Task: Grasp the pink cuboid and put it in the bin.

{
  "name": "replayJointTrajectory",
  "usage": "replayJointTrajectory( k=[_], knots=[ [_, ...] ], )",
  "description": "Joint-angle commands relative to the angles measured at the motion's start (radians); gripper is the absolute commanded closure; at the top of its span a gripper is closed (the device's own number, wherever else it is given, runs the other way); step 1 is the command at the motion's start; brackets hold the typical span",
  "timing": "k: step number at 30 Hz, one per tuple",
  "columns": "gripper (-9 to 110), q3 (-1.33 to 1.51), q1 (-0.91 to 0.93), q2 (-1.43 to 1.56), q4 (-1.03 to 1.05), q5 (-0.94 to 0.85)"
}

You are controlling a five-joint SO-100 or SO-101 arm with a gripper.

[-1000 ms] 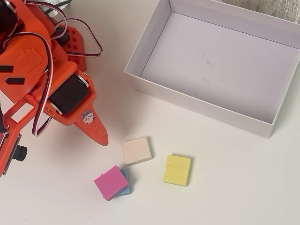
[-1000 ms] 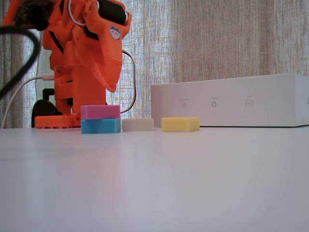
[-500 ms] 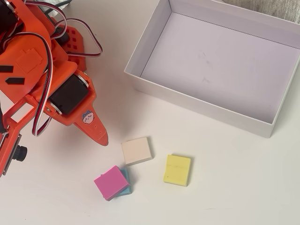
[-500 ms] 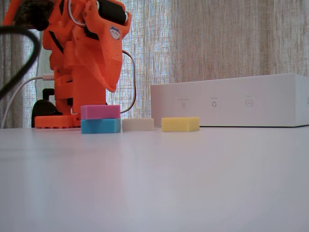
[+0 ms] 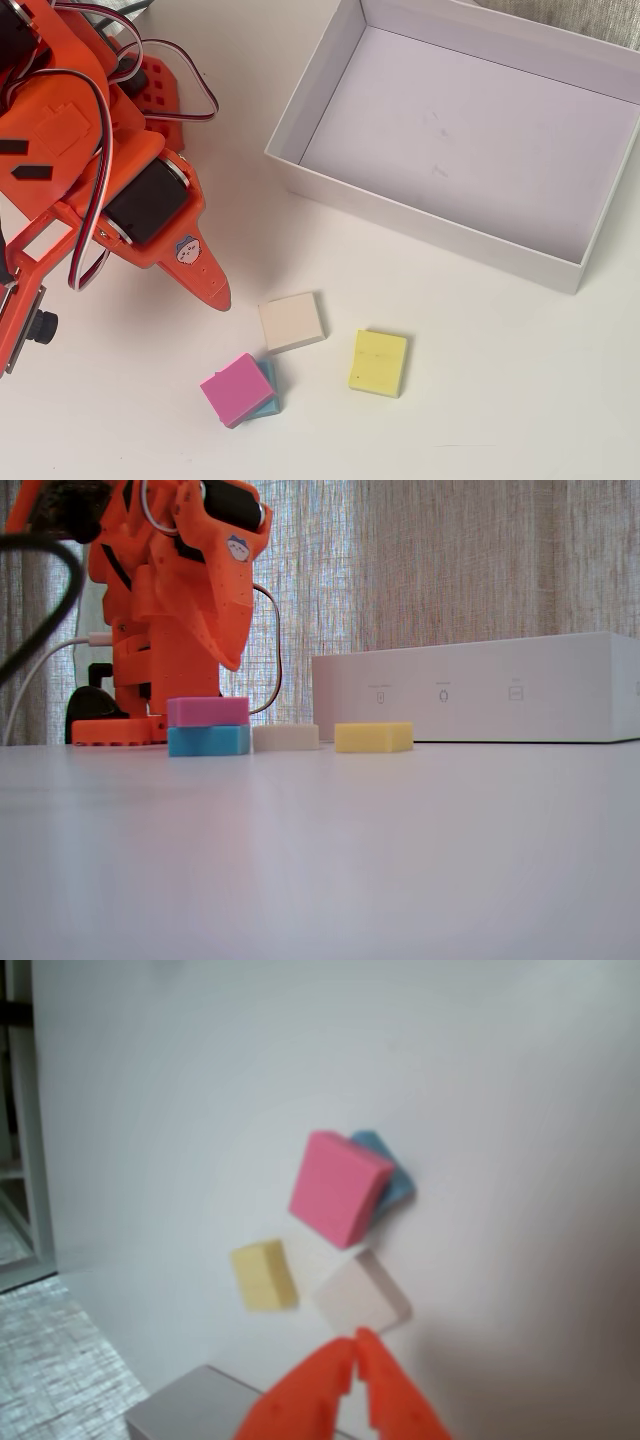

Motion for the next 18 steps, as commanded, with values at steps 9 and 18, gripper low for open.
replayJointTrajectory(
  k=[9, 18],
  knots=[
    [108, -0.020, -0.018, -0.104, -0.054, -0.038],
    [98, -0.730, -0.112, -0.673, 0.002, -0.084]
  ],
)
